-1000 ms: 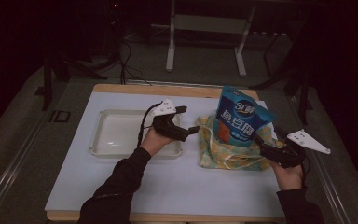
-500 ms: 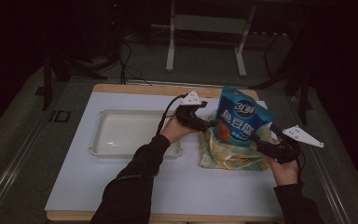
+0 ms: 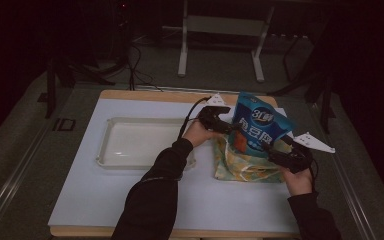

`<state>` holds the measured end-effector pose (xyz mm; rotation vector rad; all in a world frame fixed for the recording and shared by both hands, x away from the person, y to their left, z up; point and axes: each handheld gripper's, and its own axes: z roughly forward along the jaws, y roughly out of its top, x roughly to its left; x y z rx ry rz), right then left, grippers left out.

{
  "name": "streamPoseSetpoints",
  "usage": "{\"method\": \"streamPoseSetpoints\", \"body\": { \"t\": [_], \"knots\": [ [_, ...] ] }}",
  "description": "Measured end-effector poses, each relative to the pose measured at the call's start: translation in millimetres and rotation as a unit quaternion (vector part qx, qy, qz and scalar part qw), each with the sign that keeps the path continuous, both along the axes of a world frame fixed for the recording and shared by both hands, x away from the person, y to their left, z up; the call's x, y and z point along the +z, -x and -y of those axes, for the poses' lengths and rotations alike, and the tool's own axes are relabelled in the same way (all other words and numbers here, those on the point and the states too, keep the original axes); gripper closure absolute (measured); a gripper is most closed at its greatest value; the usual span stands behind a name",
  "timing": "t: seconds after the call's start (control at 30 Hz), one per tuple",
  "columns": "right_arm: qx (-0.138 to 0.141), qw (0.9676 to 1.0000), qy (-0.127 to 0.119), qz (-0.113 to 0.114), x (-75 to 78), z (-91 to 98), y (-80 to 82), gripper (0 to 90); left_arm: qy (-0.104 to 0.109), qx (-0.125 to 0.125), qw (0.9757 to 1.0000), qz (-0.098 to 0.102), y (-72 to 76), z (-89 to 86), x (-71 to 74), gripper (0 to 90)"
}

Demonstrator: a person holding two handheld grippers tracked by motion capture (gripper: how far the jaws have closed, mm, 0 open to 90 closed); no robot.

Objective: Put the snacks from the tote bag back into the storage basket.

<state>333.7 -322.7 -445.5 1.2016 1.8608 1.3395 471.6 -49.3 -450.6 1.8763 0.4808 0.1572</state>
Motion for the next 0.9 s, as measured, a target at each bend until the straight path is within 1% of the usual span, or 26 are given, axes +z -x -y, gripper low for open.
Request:
{"method": "streamPoseSetpoints", "body": {
  "t": [0.03,0.07,0.1,0.13,0.17,0.2,0.23,0.27,0.3,0.33,0.37,0.47,0.6,0.63,0.67,0.73,0.77,0.83,0.87,0.9],
  "knots": [
    [0.004,1.0,0.005,-0.002,-2.5,-1.8,-2.1,17.4,-0.002,-0.007,1.0,-0.004,-1.1,2.2,-1.4,15.2],
    [0.005,1.0,0.004,-0.005,-3.4,-2.7,-2.4,17.5,-0.003,-0.01,0.9999,-0.007,-1.7,3.5,-2.0,15.6],
    [0.007,1.0,0.004,-0.005,-4.7,-3.5,-3.2,19.1,-0.004,-0.009,0.9999,-0.011,-2.4,4.5,-2.4,17.6],
    [0.007,0.9999,0.006,-0.006,-5.8,-4.0,-4.0,21.2,-0.001,-0.014,0.9998,-0.013,-3.0,5.0,-3.0,20.8],
    [0.008,0.9999,0.003,-0.006,-6.7,-4.7,-4.5,22.1,-0.003,-0.013,0.9998,-0.013,-3.2,6.0,-3.2,22.3],
    [0.009,0.9999,0.003,-0.005,-7.2,-5.4,-5.1,24.0,-0.001,-0.019,0.9998,-0.012,-3.5,6.0,-3.3,25.8],
    [0.008,1.0,0.005,-0.002,-7.5,-6.0,-5.7,27.1,0.0,-0.026,0.9996,-0.013,-4.1,6.3,-3.4,32.4],
    [0.009,0.9999,0.006,-0.002,-7.6,-6.5,-6.3,32.7,0.001,-0.027,0.9996,-0.012,-3.9,6.9,-3.3,35.3],
    [0.01,0.9999,0.006,-0.002,-7.6,-6.7,-6.8,35.5,0.003,-0.038,0.9992,-0.015,-4.0,7.0,-3.5,39.5],
    [0.009,0.9999,0.006,-0.002,-7.5,-6.9,-7.2,38.8,-0.001,-0.041,0.9991,-0.012,-3.6,7.6,-3.3,43.8],
    [0.01,0.9999,0.007,-0.003,-7.3,-6.9,-7.4,45.6,-0.003,-0.045,0.9989,-0.009,-2.9,7.9,-3.2,45.5],
    [0.012,0.9999,0.005,-0.008,-6.6,-7.4,-8.8,53.6,-0.006,-0.049,0.9987,-0.011,-3.1,7.0,-2.4,49.4],
    [0.004,0.9999,0.011,-0.011,-5.5,-8.2,-9.8,64.4,-0.013,-0.054,0.9985,0.005,-1.8,6.0,-1.6,58.9],
    [0.004,0.9999,0.011,-0.011,-5.5,-8.2,-9.8,64.4,-0.013,-0.054,0.9985,0.005,-1.8,6.0,-1.6,61.4],
    [0.001,0.9997,0.022,-0.008,-4.9,-8.8,-10.1,69.0,-0.018,-0.058,0.998,0.015,-0.5,6.6,-0.5,64.3],
    [-0.004,0.9994,0.034,-0.005,-3.6,-10.0,-10.3,73.4,-0.017,-0.058,0.998,0.015,-0.5,6.3,0.4,70.3],
    [-0.007,0.9993,0.036,-0.004,-2.6,-10.1,-10.2,75.0,-0.013,-0.06,0.998,0.019,-0.1,5.5,0.9,73.9],
    [-0.011,0.9992,0.037,-0.006,-1.0,-9.9,-10.9,78.6,-0.009,-0.055,0.9983,0.017,-0.1,4.8,3.3,80.2],
    [-0.012,0.9993,0.036,-0.006,-0.5,-9.8,-11.4,80.0,-0.009,-0.055,0.9983,0.017,-0.1,4.8,3.3,84.1],
    [-0.014,0.9991,0.04,-0.006,-0.2,-10.5,-11.4,81.0,-0.017,-0.054,0.9981,0.026,1.2,6.0,5.5,85.0]
  ]
}}
